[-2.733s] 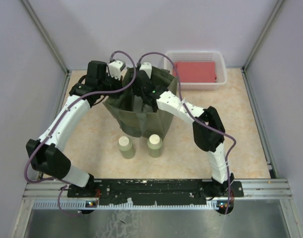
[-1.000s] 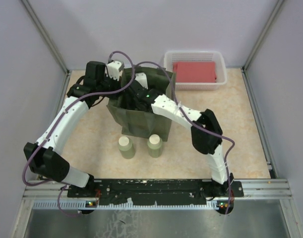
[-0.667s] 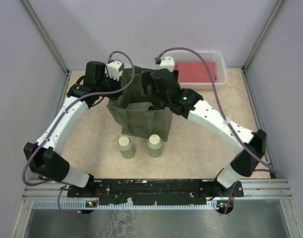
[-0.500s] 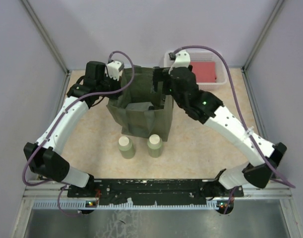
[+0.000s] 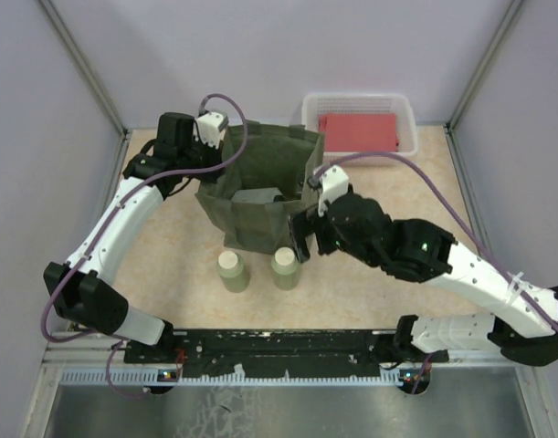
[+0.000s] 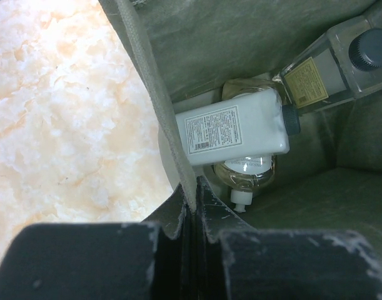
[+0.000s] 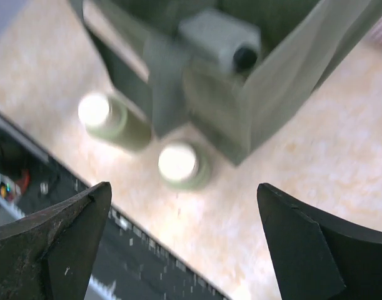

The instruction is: Place the personal care products into the canvas bag

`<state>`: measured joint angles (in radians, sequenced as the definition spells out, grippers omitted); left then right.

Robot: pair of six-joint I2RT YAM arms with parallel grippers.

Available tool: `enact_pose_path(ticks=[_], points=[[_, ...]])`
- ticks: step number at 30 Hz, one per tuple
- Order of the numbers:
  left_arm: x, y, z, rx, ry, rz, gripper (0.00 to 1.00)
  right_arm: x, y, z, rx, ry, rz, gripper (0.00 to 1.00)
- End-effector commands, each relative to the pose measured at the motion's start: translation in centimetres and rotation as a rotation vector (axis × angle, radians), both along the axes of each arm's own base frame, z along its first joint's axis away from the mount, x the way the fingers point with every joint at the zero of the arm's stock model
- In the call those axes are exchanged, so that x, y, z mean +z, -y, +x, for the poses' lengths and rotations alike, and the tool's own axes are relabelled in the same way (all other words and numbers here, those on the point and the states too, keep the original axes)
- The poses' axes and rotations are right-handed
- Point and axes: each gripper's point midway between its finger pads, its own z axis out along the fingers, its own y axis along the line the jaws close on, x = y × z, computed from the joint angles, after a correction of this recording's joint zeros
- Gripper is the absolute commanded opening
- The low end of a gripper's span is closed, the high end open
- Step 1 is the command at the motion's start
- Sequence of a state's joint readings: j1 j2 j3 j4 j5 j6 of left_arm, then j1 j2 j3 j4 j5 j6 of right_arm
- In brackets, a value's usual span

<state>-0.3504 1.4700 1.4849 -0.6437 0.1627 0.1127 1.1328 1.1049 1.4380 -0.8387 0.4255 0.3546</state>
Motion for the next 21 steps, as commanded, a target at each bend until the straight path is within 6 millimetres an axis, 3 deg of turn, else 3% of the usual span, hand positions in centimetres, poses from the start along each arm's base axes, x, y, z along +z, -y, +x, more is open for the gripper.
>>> enact_pose_path(ticks=[1,5,10,21], points=[[1.6,-0.7,0.5,0.016,0.047,0.011,0.00,-6.7,-0.3,-4.6,0.098,-0.165,-0.089,0.99],[1.7,-0.7,0.3,0.015,0.044,0.005,0.00,-11.5,-2.1,-6.3,0.176,-0.208,-0.155,0.99],[1.8,-0.3,0.0,0.003,0.039,-0.018,0.00,-15.9,-3.6,-5.5,0.230,-0.171,-0.262,0.99],[1.9,-0.4,-0.1,0.009,0.040,-0.021,0.00,-18.0,-6.3,-3.3,0.308,-0.018,-0.319,0.99]])
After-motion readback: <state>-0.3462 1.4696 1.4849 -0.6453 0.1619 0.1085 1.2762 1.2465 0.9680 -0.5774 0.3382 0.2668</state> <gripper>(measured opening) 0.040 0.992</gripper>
